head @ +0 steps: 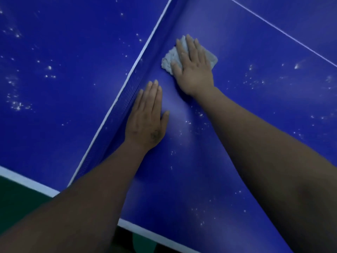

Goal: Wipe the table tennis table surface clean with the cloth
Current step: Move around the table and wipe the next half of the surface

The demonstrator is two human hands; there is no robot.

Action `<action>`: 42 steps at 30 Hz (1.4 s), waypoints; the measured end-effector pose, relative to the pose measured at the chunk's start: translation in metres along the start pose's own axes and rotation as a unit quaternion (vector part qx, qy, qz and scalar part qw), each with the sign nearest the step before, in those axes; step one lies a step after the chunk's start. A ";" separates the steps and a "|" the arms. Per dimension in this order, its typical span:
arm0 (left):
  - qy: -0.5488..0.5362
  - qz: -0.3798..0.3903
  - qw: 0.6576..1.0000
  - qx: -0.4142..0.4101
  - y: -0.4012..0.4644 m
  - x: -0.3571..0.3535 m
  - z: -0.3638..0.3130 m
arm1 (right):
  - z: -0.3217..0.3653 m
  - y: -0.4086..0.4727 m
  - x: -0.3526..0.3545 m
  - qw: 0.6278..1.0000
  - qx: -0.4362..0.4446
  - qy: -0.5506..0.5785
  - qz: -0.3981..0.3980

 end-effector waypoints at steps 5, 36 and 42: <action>0.004 0.003 1.000 0.008 0.031 -0.005 -0.009 | -0.004 -0.032 -0.009 0.995 0.057 -0.015 -0.080; -0.035 -0.004 0.999 0.029 0.035 -0.003 -0.011 | -0.098 0.152 0.020 1.000 -0.005 -0.002 0.001; -0.036 -0.003 0.999 0.030 0.034 -0.002 -0.012 | -0.059 0.074 0.005 0.982 0.176 0.044 -0.057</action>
Point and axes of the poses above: each hand's wrist, its own y-axis towards the middle knuckle, its own x-axis out of the back of the hand, z = x × y, the point moved 3 cm from there along y, towards the middle knuckle, and after that the axes turned 6 degrees about -z, right-handed, at the moved point
